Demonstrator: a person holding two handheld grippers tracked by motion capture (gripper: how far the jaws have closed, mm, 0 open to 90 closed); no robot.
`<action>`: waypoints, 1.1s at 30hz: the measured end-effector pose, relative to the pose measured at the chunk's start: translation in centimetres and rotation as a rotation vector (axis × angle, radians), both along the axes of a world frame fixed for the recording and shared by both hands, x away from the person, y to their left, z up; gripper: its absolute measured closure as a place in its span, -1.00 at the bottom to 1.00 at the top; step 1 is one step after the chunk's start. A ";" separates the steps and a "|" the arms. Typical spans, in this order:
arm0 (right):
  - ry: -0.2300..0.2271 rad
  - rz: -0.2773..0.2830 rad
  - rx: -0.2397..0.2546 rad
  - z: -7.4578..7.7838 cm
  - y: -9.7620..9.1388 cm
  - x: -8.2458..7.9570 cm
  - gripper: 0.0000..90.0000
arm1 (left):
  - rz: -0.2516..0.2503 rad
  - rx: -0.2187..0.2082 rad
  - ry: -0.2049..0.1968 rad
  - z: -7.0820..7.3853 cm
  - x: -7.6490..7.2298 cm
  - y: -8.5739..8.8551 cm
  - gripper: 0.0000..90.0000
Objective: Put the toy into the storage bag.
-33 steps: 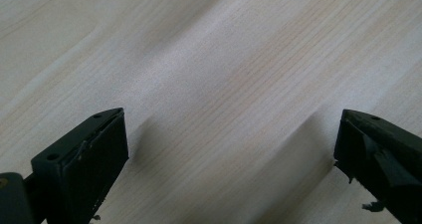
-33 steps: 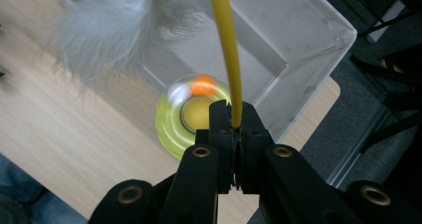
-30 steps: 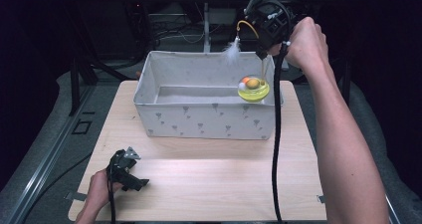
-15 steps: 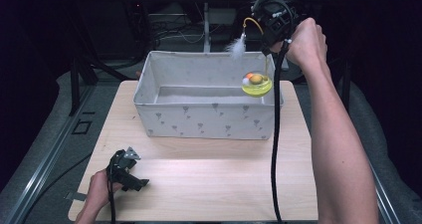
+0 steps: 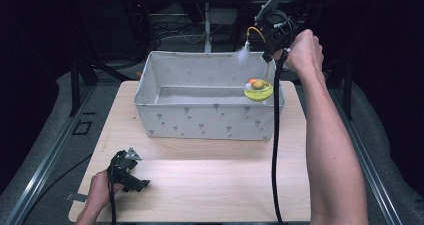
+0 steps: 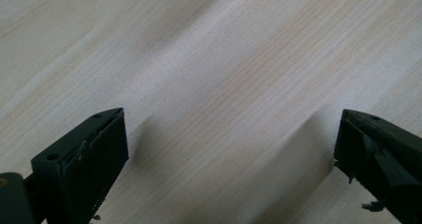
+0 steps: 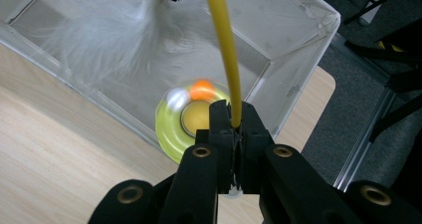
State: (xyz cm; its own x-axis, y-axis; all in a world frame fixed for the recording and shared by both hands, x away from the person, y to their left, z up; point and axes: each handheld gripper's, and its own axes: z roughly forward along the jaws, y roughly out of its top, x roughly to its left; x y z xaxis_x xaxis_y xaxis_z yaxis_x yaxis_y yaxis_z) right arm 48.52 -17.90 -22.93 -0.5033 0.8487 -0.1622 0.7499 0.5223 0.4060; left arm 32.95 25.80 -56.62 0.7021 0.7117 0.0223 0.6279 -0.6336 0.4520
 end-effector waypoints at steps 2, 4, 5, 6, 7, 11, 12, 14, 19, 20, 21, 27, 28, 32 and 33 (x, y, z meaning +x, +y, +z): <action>0.005 0.002 0.003 -0.5 0.0 0.2 0.95 | 0.001 -0.002 -0.001 0.0 0.0 0.1 -0.99; 0.006 0.000 0.002 -0.7 0.0 0.2 0.95 | 0.002 0.002 0.002 0.0 0.0 0.1 -0.99; 0.011 -0.001 0.003 -1.0 0.0 0.3 0.95 | 0.002 0.002 0.003 0.0 0.0 0.1 -0.99; 0.015 -0.003 0.001 -1.4 0.0 0.4 0.95 | 0.002 0.001 -0.001 0.0 0.0 0.1 -0.99; 0.018 -0.006 0.003 -1.8 -0.1 0.6 0.95 | 0.001 0.002 -0.004 0.1 -0.1 0.0 -0.99; 0.025 -0.012 0.013 -2.5 -0.3 0.7 0.95 | 0.001 0.001 -0.003 0.0 0.0 0.1 -0.99; 0.024 -0.015 0.011 -2.7 -0.3 0.8 0.95 | 0.002 0.001 -0.002 0.0 0.0 0.1 -0.99; 0.038 -0.020 0.014 -3.4 -0.5 0.9 0.95 | 0.004 0.001 -0.002 0.0 0.0 0.1 -0.99; 0.054 -0.015 0.008 -4.6 -0.6 1.0 0.95 | 0.002 0.000 -0.001 0.0 0.0 0.1 -0.99; 0.052 -0.013 0.007 -4.9 -0.7 1.0 0.95 | 0.002 0.000 -0.001 0.0 0.0 0.0 -0.99; 0.061 -0.016 0.007 -5.0 -0.6 1.0 0.95 | 0.002 -0.001 -0.001 0.0 0.0 0.0 -0.99; 0.077 -0.025 0.013 -6.6 -1.0 1.1 0.95 | 0.000 0.000 0.000 0.0 0.0 0.1 -0.99; 0.077 -0.025 0.013 -6.6 -1.0 1.1 0.95 | 0.000 0.000 0.000 0.0 0.0 0.1 -0.99; 0.088 -0.030 0.010 -7.5 -1.3 1.2 0.95 | 0.002 -0.001 0.000 0.0 0.0 0.0 -0.99; 0.095 -0.035 0.005 -7.7 -1.3 1.2 0.95 | 0.002 0.000 0.000 0.0 0.0 0.0 -0.99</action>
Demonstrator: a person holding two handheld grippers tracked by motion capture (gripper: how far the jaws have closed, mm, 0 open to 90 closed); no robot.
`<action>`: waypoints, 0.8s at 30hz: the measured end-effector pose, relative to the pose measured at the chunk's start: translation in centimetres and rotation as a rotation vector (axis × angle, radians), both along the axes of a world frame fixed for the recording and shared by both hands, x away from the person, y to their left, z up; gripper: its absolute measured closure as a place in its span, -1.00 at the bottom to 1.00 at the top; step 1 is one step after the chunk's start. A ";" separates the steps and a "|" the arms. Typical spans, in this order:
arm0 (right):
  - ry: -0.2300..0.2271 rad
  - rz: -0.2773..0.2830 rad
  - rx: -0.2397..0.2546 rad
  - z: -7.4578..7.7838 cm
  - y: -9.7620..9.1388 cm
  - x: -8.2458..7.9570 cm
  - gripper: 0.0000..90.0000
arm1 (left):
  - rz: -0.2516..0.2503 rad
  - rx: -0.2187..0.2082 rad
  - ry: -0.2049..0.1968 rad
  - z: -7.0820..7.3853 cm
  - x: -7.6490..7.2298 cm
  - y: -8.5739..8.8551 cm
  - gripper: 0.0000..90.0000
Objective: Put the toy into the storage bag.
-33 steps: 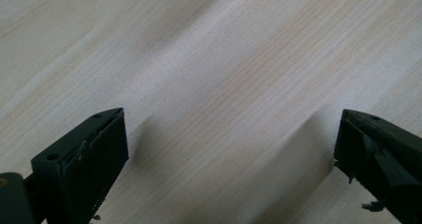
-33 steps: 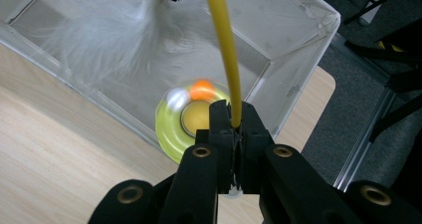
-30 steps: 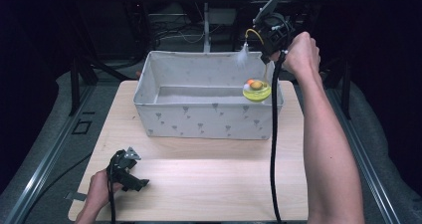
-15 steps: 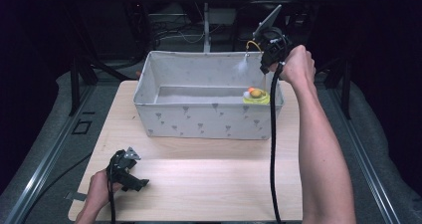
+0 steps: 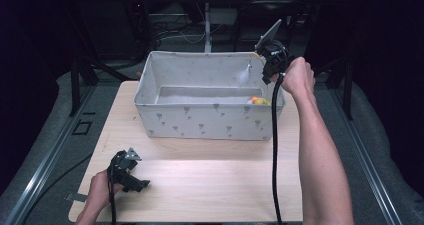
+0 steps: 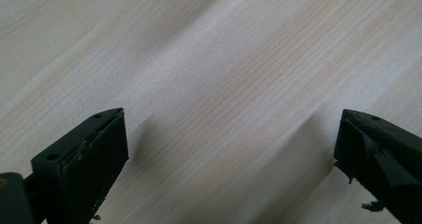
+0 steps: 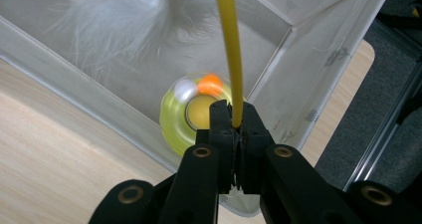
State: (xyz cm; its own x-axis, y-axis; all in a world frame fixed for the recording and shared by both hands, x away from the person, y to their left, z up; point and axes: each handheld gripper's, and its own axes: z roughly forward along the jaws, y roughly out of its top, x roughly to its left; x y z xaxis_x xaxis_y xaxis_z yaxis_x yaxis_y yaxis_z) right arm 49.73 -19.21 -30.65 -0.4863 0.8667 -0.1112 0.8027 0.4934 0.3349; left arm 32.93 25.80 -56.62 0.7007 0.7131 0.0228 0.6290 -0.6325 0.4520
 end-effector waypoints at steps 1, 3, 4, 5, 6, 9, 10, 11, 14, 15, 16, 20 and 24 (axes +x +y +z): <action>0.000 0.002 0.002 -0.3 -0.1 0.0 0.95 | 0.000 0.000 0.001 0.0 0.0 0.0 -0.99; 0.010 -0.003 0.003 -0.9 -0.2 0.1 0.95 | -0.002 0.003 0.000 0.0 0.0 0.0 -0.99; 0.013 -0.006 0.002 -1.0 -0.3 0.0 0.95 | -0.002 0.003 -0.001 0.0 0.0 0.0 -0.99; 0.013 -0.006 0.002 -1.0 -0.3 0.0 0.95 | -0.002 0.003 -0.001 0.0 0.0 0.0 -0.99; 0.018 -0.008 0.004 -1.3 -0.3 0.0 0.95 | -0.003 0.004 0.001 0.0 0.0 -0.1 -0.99; 0.031 -0.009 0.005 -1.8 -0.4 0.0 0.95 | 0.000 0.001 0.001 0.0 0.0 -0.1 -0.99; 0.031 -0.009 0.005 -1.8 -0.4 0.0 0.95 | 0.000 0.001 0.001 0.0 0.0 -0.1 -0.99; 0.036 -0.011 0.004 -2.2 -0.4 0.0 0.95 | 0.000 0.001 0.000 0.0 0.0 -0.1 -0.99; 0.046 -0.014 0.002 -2.9 -0.5 0.0 0.95 | -0.004 0.001 0.003 0.0 0.0 -0.1 -0.99; 0.046 -0.014 0.002 -2.9 -0.5 0.0 0.95 | -0.004 0.001 0.003 0.0 0.0 -0.1 -0.99; 0.057 -0.012 -0.010 -3.3 -0.5 0.0 0.95 | -0.005 0.002 0.003 0.0 0.0 -0.1 -0.99; 0.074 -0.016 -0.010 -4.0 -0.7 0.1 0.95 | -0.004 0.000 0.004 0.0 0.0 -0.1 -0.99; 0.083 -0.025 -0.003 -4.7 -0.8 0.2 0.95 | -0.006 0.001 0.003 0.0 0.0 -0.1 -0.99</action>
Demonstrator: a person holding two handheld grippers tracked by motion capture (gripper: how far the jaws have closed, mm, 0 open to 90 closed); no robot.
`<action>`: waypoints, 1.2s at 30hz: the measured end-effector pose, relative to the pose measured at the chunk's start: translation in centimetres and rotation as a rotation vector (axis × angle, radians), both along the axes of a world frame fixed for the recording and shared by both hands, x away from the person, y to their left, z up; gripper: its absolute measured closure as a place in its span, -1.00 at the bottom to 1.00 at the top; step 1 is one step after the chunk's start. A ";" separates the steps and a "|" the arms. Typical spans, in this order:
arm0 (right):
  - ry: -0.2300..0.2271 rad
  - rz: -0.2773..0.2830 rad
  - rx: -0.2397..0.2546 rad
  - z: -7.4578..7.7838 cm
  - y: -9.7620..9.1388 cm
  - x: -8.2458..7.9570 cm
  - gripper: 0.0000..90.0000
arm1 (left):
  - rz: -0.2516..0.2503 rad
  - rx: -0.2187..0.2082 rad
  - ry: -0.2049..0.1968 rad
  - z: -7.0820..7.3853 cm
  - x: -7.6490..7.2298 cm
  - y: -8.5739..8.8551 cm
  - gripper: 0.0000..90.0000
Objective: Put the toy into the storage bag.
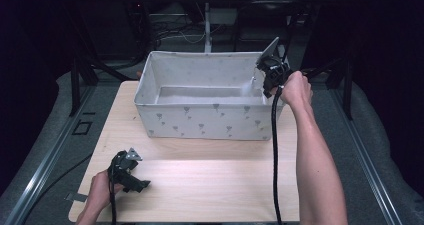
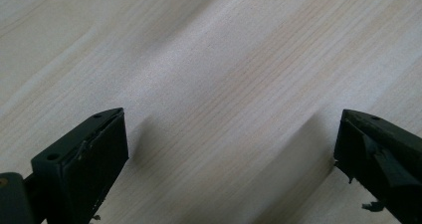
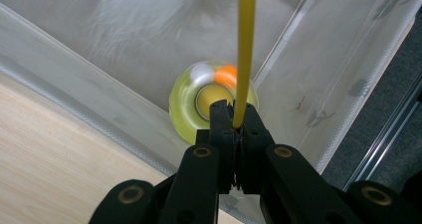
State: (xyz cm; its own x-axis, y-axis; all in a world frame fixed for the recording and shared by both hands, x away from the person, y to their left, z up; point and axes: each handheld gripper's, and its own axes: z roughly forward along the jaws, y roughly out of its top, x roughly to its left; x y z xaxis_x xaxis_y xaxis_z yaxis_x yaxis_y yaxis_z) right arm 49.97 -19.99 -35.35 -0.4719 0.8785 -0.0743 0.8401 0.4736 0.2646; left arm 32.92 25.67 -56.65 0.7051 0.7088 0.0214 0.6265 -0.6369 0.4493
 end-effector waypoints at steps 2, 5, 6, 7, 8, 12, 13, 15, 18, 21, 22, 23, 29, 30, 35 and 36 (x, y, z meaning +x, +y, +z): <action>0.007 -0.006 -0.005 -0.4 -0.1 0.1 0.95 | 0.001 0.002 -0.001 0.0 0.0 0.0 -0.99; 0.023 -0.005 -0.011 -0.9 -0.1 0.1 0.95 | 0.000 0.002 0.001 0.0 0.0 0.0 -0.99; 0.026 -0.006 -0.004 -1.0 -0.1 0.2 0.95 | 0.000 0.000 0.000 0.0 0.0 0.0 -0.99; 0.026 -0.006 -0.004 -1.0 -0.1 0.2 0.95 | 0.000 0.000 0.000 0.0 0.0 0.0 -0.99; 0.024 -0.008 -0.005 -1.0 -0.1 0.2 0.95 | -0.001 0.003 -0.001 0.0 0.0 0.0 -0.99; 0.041 -0.003 -0.009 -1.4 -0.2 0.3 0.95 | -0.001 0.000 -0.001 0.0 0.0 0.0 -0.99; 0.041 -0.003 -0.009 -1.4 -0.2 0.3 0.95 | -0.001 0.000 -0.001 0.0 0.0 0.0 -0.99; 0.049 -0.003 -0.010 -1.7 -0.2 0.4 0.95 | 0.000 0.000 -0.001 0.0 0.0 0.0 -0.99; 0.063 -0.003 -0.016 -2.0 -0.3 0.4 0.95 | 0.000 -0.002 0.000 0.0 0.0 0.0 -0.99; 0.075 -0.005 -0.017 -2.4 -0.4 0.5 0.95 | 0.000 -0.001 0.000 0.0 0.0 0.0 -0.99; 0.080 -0.007 -0.015 -2.6 -0.4 0.5 0.95 | -0.001 0.002 0.000 0.0 0.0 0.0 -0.99; 0.074 -0.016 -0.012 -2.8 -0.4 0.4 0.95 | -0.003 0.000 -0.001 0.0 0.0 0.0 -0.99; 0.089 -0.014 -0.017 -3.1 -0.5 0.4 0.93 | 0.000 -0.001 0.000 0.0 0.0 0.0 -0.99; 0.086 -0.016 -0.019 -3.0 -0.6 0.4 0.93 | -0.002 -0.001 0.001 0.0 0.0 0.0 -0.99; 0.049 -0.020 0.006 -1.3 -0.9 -0.1 0.82 | -0.001 -0.001 -0.001 0.0 0.0 0.0 -0.99; 0.042 -0.019 0.007 -0.9 -1.0 -0.2 0.79 | 0.000 -0.001 -0.001 0.0 0.0 0.0 -0.99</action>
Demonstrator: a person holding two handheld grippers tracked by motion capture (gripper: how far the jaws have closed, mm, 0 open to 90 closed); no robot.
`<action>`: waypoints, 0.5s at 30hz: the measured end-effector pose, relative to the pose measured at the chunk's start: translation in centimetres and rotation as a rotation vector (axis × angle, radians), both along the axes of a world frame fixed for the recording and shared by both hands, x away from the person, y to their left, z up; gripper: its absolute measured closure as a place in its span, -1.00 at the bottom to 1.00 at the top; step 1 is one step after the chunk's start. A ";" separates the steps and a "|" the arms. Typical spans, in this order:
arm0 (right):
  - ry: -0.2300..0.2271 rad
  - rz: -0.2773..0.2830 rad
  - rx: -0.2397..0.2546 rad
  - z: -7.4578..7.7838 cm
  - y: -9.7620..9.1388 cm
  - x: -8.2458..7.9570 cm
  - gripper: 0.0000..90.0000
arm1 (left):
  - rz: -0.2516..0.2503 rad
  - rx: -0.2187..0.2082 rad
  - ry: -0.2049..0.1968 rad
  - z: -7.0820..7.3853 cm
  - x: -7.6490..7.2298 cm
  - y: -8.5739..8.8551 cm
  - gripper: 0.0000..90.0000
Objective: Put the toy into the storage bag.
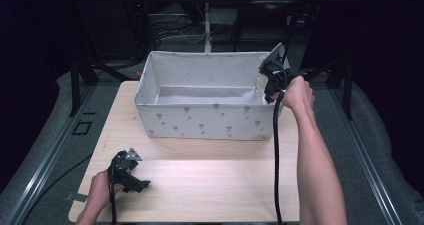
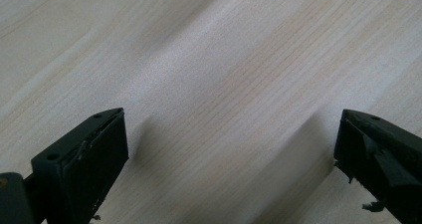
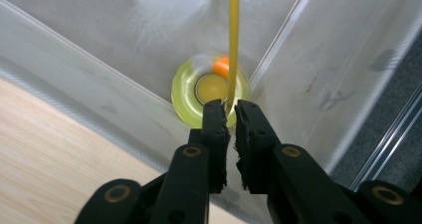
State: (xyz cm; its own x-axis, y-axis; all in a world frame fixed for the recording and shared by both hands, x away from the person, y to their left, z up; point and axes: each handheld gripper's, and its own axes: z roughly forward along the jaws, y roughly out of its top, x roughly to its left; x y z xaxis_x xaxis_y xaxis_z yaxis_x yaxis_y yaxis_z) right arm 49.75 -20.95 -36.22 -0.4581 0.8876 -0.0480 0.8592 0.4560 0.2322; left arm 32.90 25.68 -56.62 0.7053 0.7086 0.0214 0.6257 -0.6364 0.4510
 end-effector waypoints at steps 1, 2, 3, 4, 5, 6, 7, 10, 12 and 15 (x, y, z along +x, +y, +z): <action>0.000 0.000 0.000 0.0 0.0 0.0 0.79 | 0.000 0.000 0.000 0.0 0.0 0.0 -0.99; -0.018 -0.012 0.017 0.4 -0.1 -0.2 0.77 | 0.000 -0.001 0.000 0.0 0.0 0.0 -0.99; -0.021 -0.009 0.028 1.0 -0.2 -0.3 0.72 | 0.001 -0.001 0.000 0.0 0.0 0.0 -0.99; -0.037 -0.014 0.037 1.4 -0.2 -0.5 0.65 | 0.000 -0.001 0.001 0.0 0.0 0.0 -0.99; -0.043 -0.011 0.041 1.8 -0.3 -0.7 0.59 | 0.001 -0.001 0.001 0.0 0.0 0.0 -0.99; -0.066 -0.012 0.070 2.8 -0.3 -1.1 0.47 | 0.002 -0.001 0.001 0.0 0.0 0.0 -0.99; -0.067 -0.005 0.070 3.2 -0.4 -1.3 0.42 | 0.001 -0.001 0.001 0.0 0.0 0.0 -0.99; -0.084 -0.004 0.091 4.0 -0.5 -1.8 0.28 | 0.001 -0.002 0.000 0.0 0.0 0.0 -0.99; -0.107 0.000 0.107 4.7 -0.4 -2.5 0.11 | 0.002 -0.002 0.000 0.0 0.0 0.0 -0.99; -0.128 0.029 0.121 5.7 0.1 -4.0 -0.12 | 0.000 -0.002 -0.001 0.0 0.0 0.0 -0.99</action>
State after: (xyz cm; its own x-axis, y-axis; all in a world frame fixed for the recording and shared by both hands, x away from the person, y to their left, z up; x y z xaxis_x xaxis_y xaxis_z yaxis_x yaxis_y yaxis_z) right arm 45.76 -20.90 -30.55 -0.4808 0.8769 -0.0011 0.8060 0.4424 0.3932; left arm 32.90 25.66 -56.61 0.7051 0.7088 0.0208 0.6255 -0.6354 0.4528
